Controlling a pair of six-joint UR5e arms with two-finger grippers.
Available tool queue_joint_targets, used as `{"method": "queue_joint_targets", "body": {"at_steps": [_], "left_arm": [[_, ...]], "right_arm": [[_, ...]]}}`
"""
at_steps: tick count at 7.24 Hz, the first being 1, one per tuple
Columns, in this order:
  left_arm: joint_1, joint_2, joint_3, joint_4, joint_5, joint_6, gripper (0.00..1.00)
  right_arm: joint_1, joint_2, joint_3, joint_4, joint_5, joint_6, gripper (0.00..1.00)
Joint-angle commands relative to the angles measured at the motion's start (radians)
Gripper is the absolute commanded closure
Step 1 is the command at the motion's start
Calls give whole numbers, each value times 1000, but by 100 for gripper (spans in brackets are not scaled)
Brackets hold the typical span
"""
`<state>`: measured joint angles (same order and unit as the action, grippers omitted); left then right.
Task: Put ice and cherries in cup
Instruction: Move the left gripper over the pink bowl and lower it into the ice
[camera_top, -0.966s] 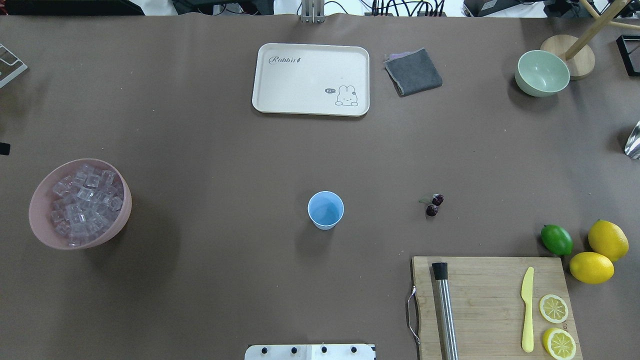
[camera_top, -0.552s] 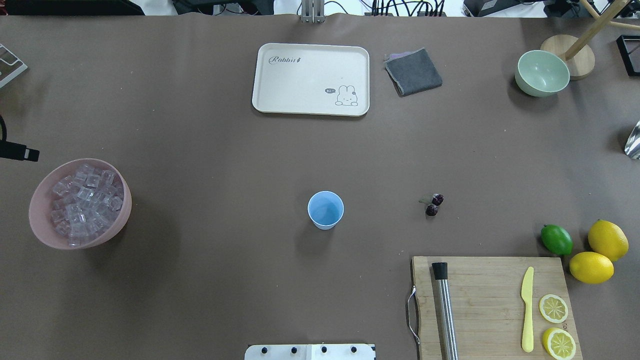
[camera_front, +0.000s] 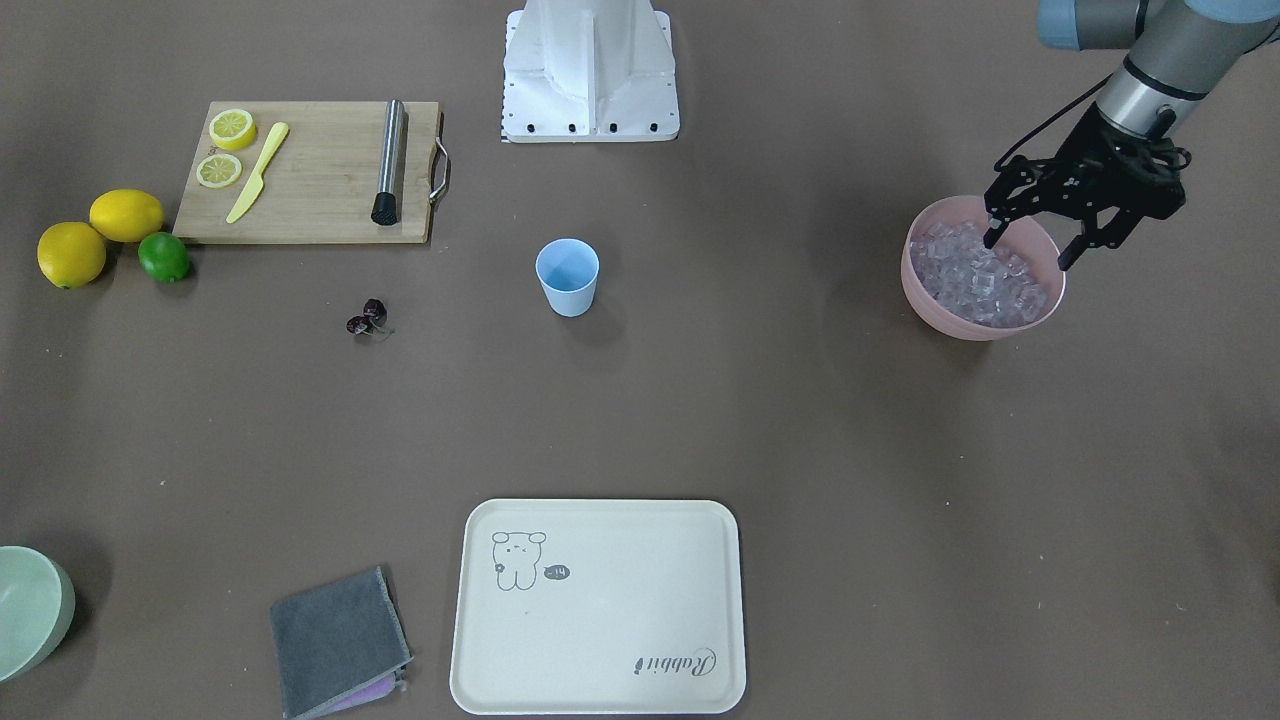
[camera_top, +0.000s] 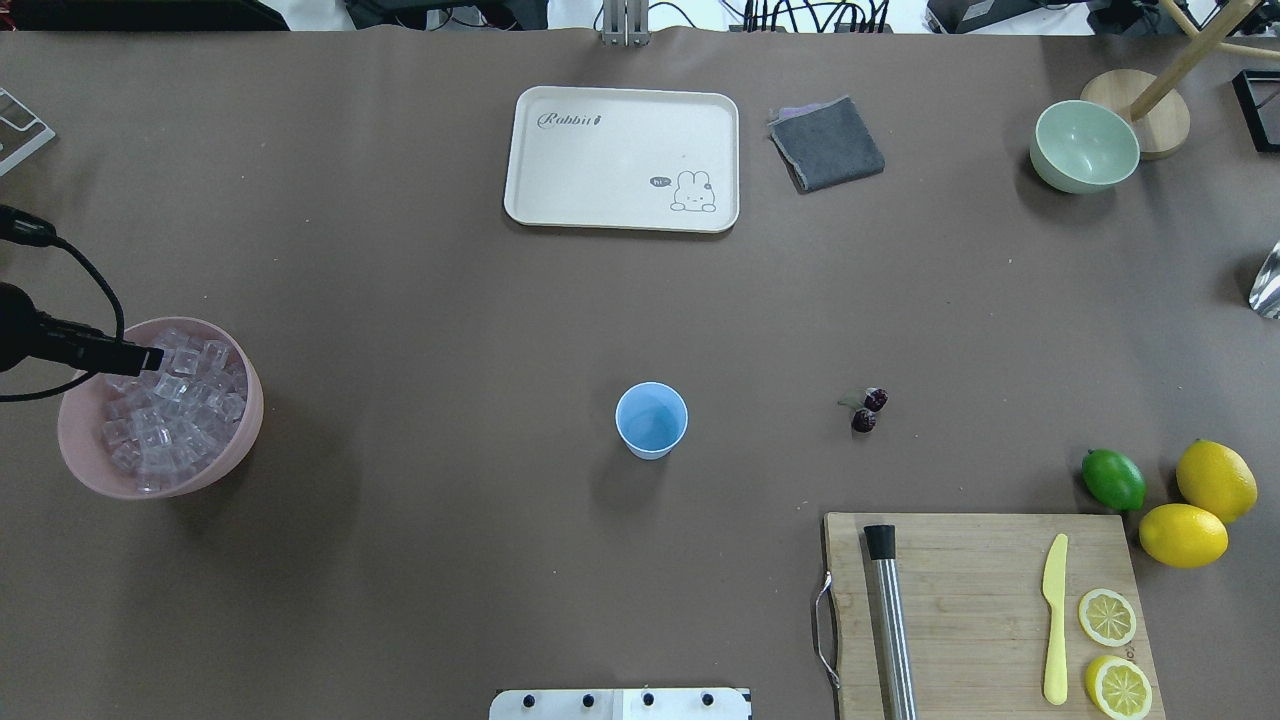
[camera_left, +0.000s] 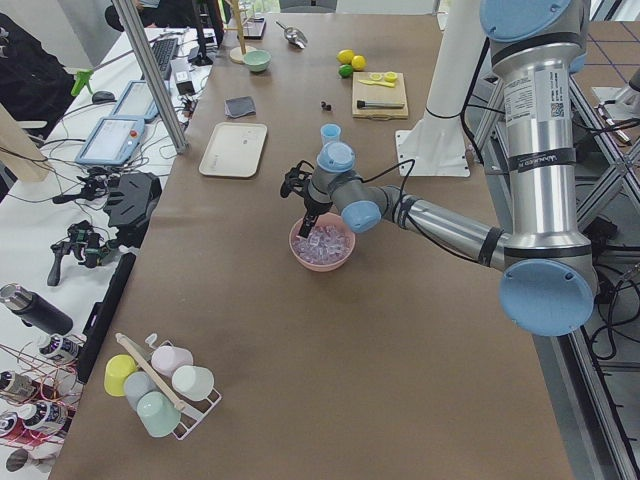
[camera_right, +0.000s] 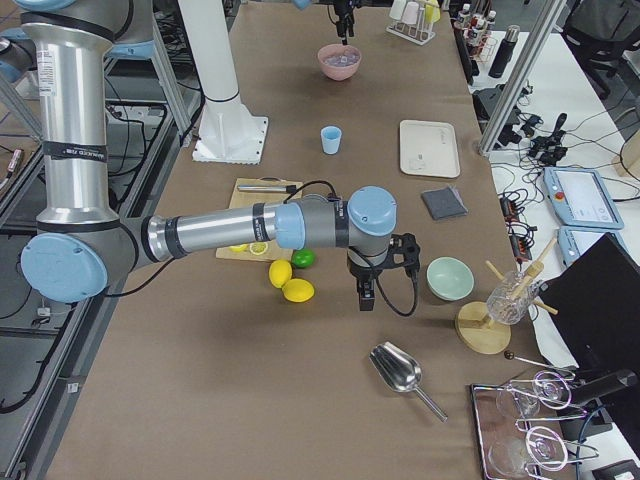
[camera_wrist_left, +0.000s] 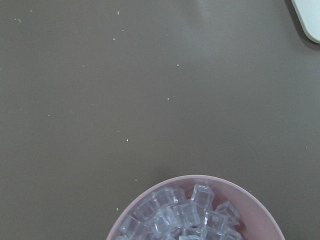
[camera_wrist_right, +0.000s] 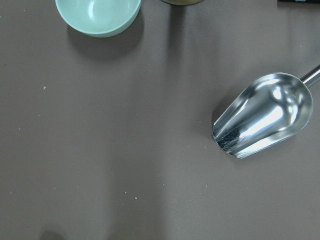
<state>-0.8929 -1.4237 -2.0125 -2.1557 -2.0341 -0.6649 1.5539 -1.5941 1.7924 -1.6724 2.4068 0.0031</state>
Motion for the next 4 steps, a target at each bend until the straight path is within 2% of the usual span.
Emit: {"method": "queue_joint_targets", "body": {"at_steps": [1, 4], "left_arm": [[20, 5, 9, 2, 12, 48, 30], [49, -7, 37, 1, 14, 48, 29]], "right_arm": [[0, -1, -1, -1, 0, 0, 0], [0, -10, -2, -1, 0, 0, 0]]}}
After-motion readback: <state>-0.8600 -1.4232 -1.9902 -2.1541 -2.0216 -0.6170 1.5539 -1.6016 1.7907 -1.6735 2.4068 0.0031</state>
